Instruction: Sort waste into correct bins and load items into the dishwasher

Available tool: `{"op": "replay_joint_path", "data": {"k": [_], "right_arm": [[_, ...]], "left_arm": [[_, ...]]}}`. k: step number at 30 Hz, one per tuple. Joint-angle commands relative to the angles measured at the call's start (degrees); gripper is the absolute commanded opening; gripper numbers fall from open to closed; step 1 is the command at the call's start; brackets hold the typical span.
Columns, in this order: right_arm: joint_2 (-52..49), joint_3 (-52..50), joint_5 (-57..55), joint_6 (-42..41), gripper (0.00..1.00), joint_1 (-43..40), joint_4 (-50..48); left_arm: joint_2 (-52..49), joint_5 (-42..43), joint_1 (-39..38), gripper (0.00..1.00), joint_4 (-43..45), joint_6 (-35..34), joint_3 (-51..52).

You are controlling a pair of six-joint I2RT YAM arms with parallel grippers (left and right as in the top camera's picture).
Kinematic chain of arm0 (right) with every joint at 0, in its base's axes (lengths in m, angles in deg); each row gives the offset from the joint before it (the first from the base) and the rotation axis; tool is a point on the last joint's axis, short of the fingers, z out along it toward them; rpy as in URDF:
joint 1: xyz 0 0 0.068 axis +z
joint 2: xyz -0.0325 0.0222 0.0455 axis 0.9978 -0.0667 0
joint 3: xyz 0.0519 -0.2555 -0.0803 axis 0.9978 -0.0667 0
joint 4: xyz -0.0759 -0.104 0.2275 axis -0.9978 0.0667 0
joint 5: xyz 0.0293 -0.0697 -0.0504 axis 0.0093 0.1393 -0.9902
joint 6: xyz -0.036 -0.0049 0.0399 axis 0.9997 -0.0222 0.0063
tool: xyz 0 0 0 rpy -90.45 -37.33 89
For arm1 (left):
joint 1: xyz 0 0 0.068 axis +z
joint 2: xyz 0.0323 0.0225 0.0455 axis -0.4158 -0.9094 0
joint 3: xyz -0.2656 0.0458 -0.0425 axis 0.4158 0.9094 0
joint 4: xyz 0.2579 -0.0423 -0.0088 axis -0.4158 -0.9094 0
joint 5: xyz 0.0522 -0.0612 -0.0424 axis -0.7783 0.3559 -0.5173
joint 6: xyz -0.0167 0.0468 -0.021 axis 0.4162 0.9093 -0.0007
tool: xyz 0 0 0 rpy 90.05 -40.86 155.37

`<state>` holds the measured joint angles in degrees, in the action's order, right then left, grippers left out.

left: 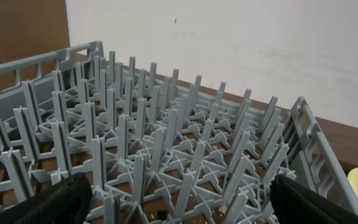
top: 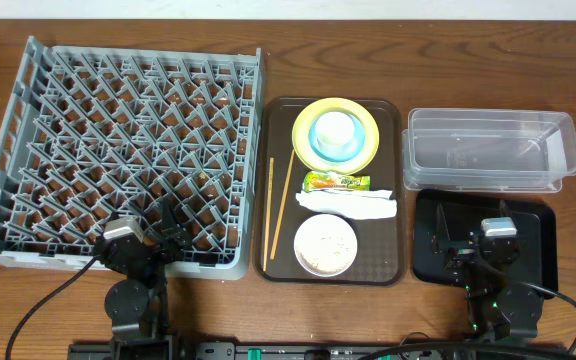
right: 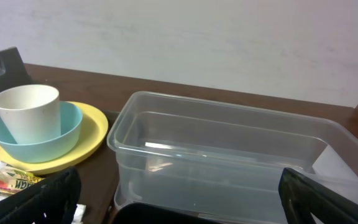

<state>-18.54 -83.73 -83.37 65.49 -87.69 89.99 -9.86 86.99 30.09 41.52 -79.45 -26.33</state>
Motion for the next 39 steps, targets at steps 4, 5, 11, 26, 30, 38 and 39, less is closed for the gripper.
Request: {"op": "replay_joint_path", "data": {"k": [4,5,11,26,30,38,39], "right_arm": [[0.4,-0.1,-0.4,-0.7,0.99,0.4,0.3],[0.4,-0.1,-0.4,-0.7,0.99,0.4,0.3],[0.4,-0.1,-0.4,-0.7,0.99,0.4,0.3],[0.4,-0.1,-0.4,-0.7,0.99,0.4,0.3],[0.4,-0.1,-0.4,-0.7,0.99,0.4,0.3],[0.4,-0.1,-0.4,-0.7,0.99,0.4,0.3],[0.4,-0.1,-0.4,-0.7,0.99,0.4,0.3]], "left_arm": [[0.4,-0.7,-0.1,0.95,-2.3,0.3,1.1],[0.4,-0.7,-0.1,0.94,-2.3,0.3,1.1],[0.4,-0.7,-0.1,0.94,-2.3,0.3,1.1],[0.2,4.2,-0.1,0.94,1.0,-0.6,-0.2],[-1.7,4.7,-0.1,0.94,-4.5,-0.7,-6.3],[-19.7,7.7,-0.1,0.94,-20.9,2.8,-32.4],[-23.2,7.7,-0.1,0.94,-24.3,3.4,-36.6]]}}
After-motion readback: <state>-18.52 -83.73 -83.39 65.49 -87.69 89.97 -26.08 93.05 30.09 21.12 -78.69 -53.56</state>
